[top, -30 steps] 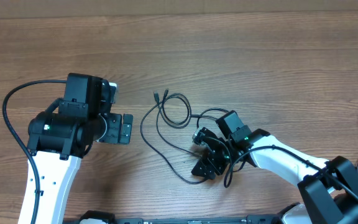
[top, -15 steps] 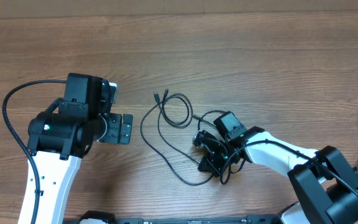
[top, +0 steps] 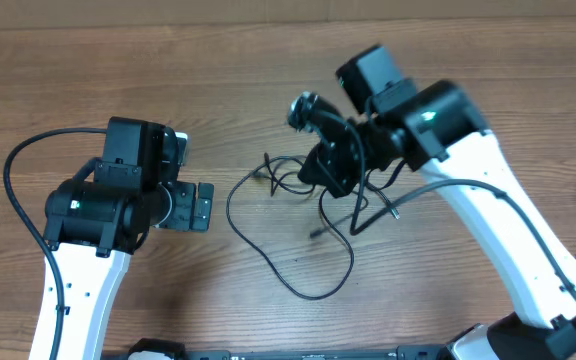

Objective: Untangle cables
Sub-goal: 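Lift the grasped cable with the right gripper and carry it right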

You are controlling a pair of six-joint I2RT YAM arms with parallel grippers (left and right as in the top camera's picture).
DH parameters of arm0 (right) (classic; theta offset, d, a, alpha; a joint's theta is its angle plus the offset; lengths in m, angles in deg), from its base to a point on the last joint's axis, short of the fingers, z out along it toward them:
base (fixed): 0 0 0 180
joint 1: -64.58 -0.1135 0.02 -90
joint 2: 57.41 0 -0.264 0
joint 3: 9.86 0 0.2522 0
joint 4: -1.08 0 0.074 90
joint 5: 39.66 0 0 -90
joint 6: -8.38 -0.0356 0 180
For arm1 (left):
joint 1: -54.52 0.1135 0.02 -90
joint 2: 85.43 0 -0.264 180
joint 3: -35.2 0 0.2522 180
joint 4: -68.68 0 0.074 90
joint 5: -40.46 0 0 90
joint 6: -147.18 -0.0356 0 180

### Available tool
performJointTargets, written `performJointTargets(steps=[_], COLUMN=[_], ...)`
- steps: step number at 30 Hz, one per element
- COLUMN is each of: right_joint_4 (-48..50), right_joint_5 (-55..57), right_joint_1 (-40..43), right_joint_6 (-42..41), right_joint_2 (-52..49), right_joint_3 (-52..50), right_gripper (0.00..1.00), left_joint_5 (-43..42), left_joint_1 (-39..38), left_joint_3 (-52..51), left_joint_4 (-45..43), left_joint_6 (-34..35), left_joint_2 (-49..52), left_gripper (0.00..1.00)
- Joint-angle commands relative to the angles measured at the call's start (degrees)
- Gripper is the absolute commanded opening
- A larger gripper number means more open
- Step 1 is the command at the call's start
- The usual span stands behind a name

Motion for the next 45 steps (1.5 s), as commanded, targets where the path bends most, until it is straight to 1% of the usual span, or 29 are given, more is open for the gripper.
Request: performJointTargets(steps=[1, 5, 9, 11, 13, 15, 19, 20, 21, 22, 24, 26, 28, 30, 31, 32, 34, 35, 37, 39, 41, 42, 44, 45], right_joint_4=[-1.31, 0.00, 3.63, 8.13, 13.51, 20.61, 31.71, 34.14, 39.71, 41.81, 49.44, 52.04, 50.14, 39.47, 31.43, 25.68, 18.64, 16.85, 14.80, 14.73, 16.02, 16.96, 19.10, 21.46], right_joint_5=[4.44, 10.78, 16.11, 18.93, 24.70, 33.46, 41.81, 42.80, 44.68, 45.48, 50.73, 55.78, 60.35, 65.94, 66.27, 66.23, 65.79, 65.77, 63.71, 53.62, 39.58, 36.30, 33.73, 33.62], right_joint_1=[-0.15, -0.15, -0.15, -0.15, -0.15, -0.15, -0.15, -0.15, -0.15, -0.15, -0.15, -0.15, -0.15, -0.15, -0.17, -0.17, -0.17, -0.17, -0.17, -0.17, -0.17, -0.17, -0.17, -0.17], right_joint_6=[0.13, 0.13, -0.07, -0.76, -4.35, -7.82, -10.84, -10.84, -10.82, -10.78, -10.45, -8.04, -6.14, -5.84, -8.13, -11.58, -16.28, -17.66, -20.94, -21.49, -21.49, -21.49, -21.97, -24.13], right_joint_2=[0.68, 0.79, 1.27, 2.03, 3.04, 4.15, 5.33, 5.62, 6.12, 6.23, 6.45, 6.43, 6.32, 6.32, 6.34, 6.45, 6.45, 6.45, 6.75, 7.69, 9.53, 10.27, 11.67, 13.14], right_joint_3=[12.85, 24.26, 30.73, 32.46, 32.50, 32.50, 32.50, 32.50, 32.50, 32.50, 32.50, 32.48, 32.48, 32.48, 32.48, 32.48, 32.48, 32.48, 32.48, 32.48, 32.48, 32.48, 32.48, 32.48], right_gripper=[0.04, 0.04, 0.04, 0.04, 0.04, 0.04, 0.04, 0.04, 0.04, 0.04, 0.04, 0.04, 0.04, 0.04, 0.04, 0.04, 0.04, 0.04, 0.04, 0.04, 0.04, 0.04, 0.04, 0.04], left_joint_5=[-0.61, -0.61, -0.61, -0.61, -0.61, -0.61, -0.61, -0.61, -0.61, -0.61, -0.61, -0.61, -0.61, -0.61, -0.59, -0.59, -0.59, -0.59, -0.61, -0.61, -0.61, -0.61, -0.61, -0.61], left_joint_1=[0.22, 0.22, 0.22, 0.22, 0.22, 0.22, 0.22, 0.22, 0.22, 0.22, 0.22, 0.22, 0.22, 0.22, 0.22, 0.22, 0.22, 0.22, 0.22, 0.22, 0.22, 0.22, 0.22, 0.22], left_joint_3=[0.26, 0.26, 0.26, 0.26, 0.26, 0.26, 0.26, 0.26, 0.26, 0.26, 0.26, 0.26, 0.26, 0.26, 0.26, 0.26, 0.26, 0.26, 0.26, 0.26, 0.26, 0.26, 0.26, 0.26], left_joint_4=[-0.09, -0.09, -0.09, -0.09, -0.11, -0.11, -0.13, -0.13, -0.13, -0.11, -0.13, -0.13, -0.13, -0.13, -0.13, -0.13, -0.13, -0.13, -0.13, -0.13, -0.13, -0.13, -0.13, -0.13], left_joint_6=[0.15, 0.15, 0.15, 0.17, 0.17, 0.15, 0.17, 0.17, 0.15, 0.17, 0.15, 0.17, 0.17, 0.15, 0.15, 0.17, 0.15, 0.15, 0.15, 0.15, 0.15, 0.17, 0.17, 0.15], left_joint_2=[-0.44, -0.44, -0.44, -0.44, -0.35, 0.04, 0.22, 0.33, 0.44, 0.44, 0.50, 0.68, 0.68, 0.70, 0.70, 0.70, 0.68, 0.70, 0.70, 0.70, 0.70, 0.70, 0.70, 0.70], left_gripper=[1.00, 1.00, 0.99, 1.00, 1.00, 1.00, 1.00, 1.00, 1.00, 1.00, 1.00, 1.00, 1.00, 1.00, 1.00, 1.00, 1.00, 1.00, 1.00, 1.00, 1.00, 1.00, 0.99, 1.00])
